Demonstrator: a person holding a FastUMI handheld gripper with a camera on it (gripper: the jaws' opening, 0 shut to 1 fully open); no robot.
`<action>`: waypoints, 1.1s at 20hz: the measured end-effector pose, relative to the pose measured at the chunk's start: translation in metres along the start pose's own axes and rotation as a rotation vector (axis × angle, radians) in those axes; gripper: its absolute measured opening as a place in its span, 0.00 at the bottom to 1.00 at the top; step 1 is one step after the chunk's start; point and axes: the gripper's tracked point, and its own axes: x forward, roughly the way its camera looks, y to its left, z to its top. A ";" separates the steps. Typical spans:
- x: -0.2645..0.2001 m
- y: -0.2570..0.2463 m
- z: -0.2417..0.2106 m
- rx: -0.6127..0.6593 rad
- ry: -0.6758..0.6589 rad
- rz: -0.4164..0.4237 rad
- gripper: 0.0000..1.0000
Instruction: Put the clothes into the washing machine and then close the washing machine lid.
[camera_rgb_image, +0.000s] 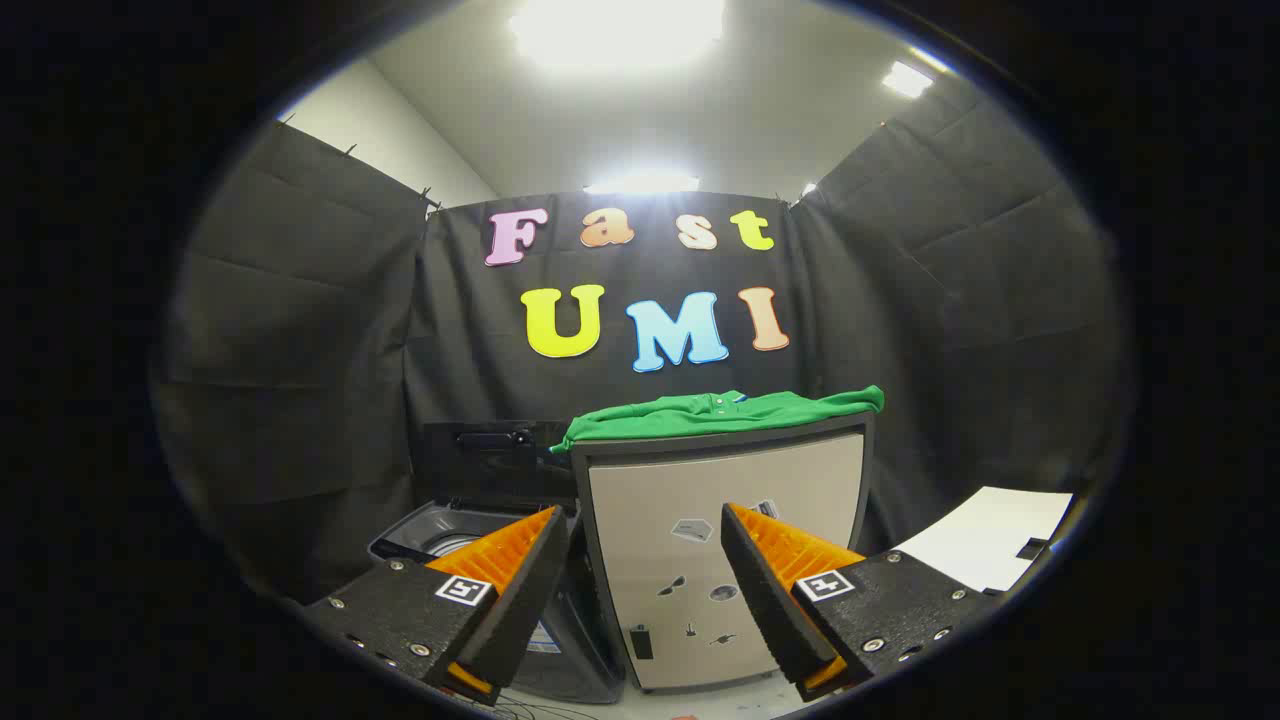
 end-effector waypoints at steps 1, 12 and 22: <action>0.000 0.003 0.000 0.000 0.002 0.008 0.95; 0.002 0.004 0.006 -0.006 0.006 0.018 0.95; 0.002 -0.001 0.006 0.000 0.012 0.002 0.95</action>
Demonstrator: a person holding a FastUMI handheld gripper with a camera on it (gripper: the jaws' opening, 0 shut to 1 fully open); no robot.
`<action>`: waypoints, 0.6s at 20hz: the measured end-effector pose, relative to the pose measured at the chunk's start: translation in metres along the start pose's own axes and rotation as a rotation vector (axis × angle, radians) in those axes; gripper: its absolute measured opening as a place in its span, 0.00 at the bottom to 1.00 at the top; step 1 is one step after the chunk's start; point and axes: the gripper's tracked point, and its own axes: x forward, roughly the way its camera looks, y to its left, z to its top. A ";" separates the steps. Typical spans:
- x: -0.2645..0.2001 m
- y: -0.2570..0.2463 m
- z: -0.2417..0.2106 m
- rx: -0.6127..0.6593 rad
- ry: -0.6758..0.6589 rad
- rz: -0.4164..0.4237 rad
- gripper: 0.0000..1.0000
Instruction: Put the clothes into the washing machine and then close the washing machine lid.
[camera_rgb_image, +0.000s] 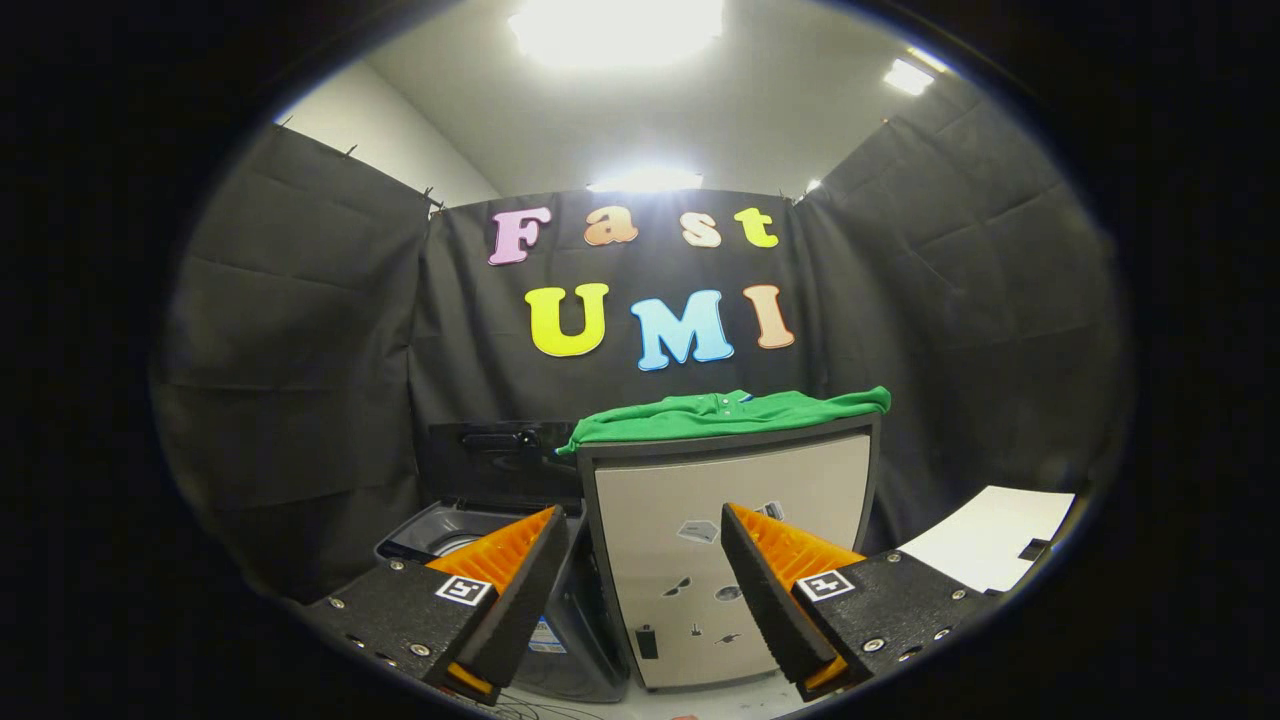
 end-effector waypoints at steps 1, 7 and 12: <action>-0.001 0.001 0.002 -0.001 -0.002 0.002 0.95; 0.005 0.006 0.019 -0.008 -0.023 0.019 0.95; 0.020 0.004 0.033 -0.026 0.005 0.024 0.95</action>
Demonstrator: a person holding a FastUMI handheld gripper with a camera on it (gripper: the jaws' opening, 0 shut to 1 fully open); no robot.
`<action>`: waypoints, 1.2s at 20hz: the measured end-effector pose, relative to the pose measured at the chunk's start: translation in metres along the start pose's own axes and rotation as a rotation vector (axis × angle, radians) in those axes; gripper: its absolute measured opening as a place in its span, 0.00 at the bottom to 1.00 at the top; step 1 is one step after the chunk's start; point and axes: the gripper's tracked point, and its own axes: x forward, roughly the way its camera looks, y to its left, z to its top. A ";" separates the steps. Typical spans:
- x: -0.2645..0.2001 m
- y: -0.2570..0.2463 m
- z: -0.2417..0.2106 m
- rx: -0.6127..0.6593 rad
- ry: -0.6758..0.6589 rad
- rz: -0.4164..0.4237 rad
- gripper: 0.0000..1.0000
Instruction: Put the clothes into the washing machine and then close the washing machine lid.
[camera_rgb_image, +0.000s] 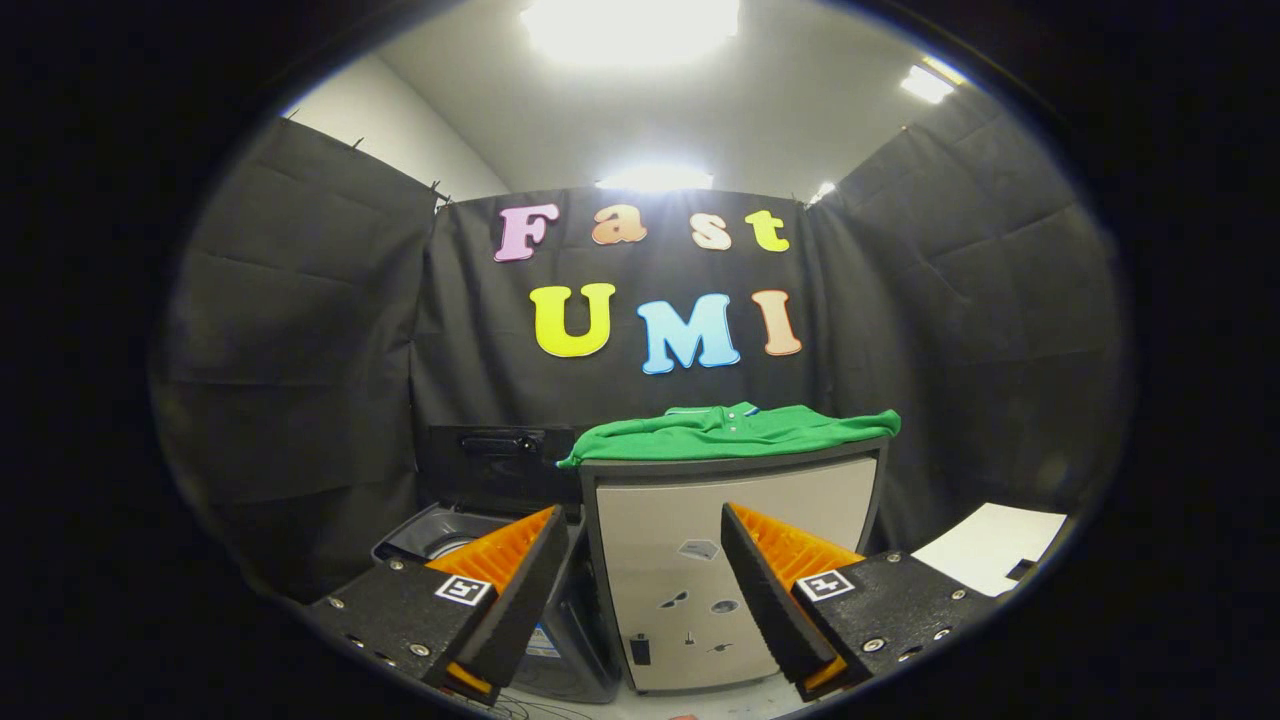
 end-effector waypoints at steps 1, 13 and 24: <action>0.006 -0.002 0.009 0.004 -0.009 0.001 0.95; 0.100 -0.044 0.093 -0.006 -0.046 -0.040 0.95; 0.226 -0.102 0.091 -0.028 0.110 -0.065 0.95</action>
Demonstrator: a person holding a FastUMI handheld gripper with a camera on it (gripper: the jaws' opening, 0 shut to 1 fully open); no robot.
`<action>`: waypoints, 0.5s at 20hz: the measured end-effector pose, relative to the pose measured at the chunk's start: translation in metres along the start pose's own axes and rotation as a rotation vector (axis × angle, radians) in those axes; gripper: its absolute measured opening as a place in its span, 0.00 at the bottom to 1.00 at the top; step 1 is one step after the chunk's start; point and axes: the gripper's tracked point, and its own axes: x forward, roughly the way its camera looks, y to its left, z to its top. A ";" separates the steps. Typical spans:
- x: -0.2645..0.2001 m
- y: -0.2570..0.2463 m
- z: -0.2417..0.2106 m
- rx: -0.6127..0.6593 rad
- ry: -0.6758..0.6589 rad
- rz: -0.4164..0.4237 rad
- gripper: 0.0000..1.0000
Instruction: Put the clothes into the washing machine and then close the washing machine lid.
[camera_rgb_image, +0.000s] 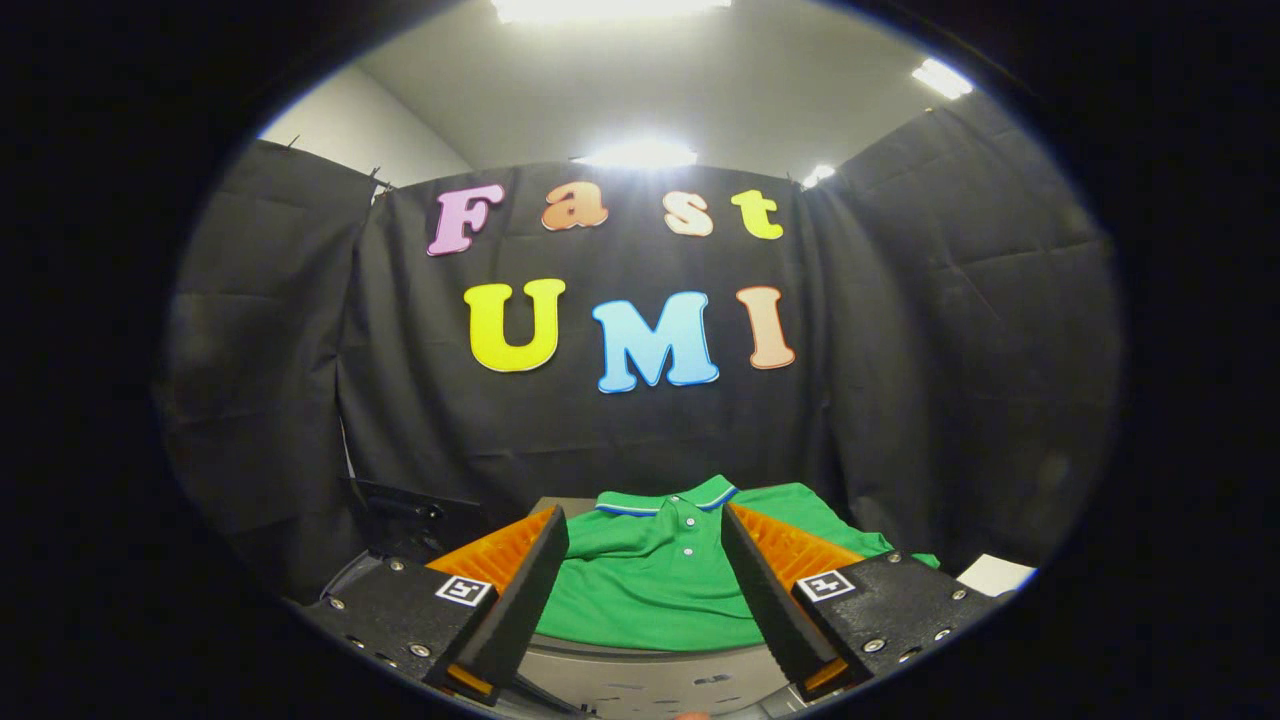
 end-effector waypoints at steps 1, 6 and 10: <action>0.013 -0.003 -0.003 -0.012 0.020 -0.002 0.95; 0.074 -0.023 -0.014 -0.031 0.099 -0.016 0.95; 0.120 -0.039 -0.033 0.011 0.196 -0.026 0.95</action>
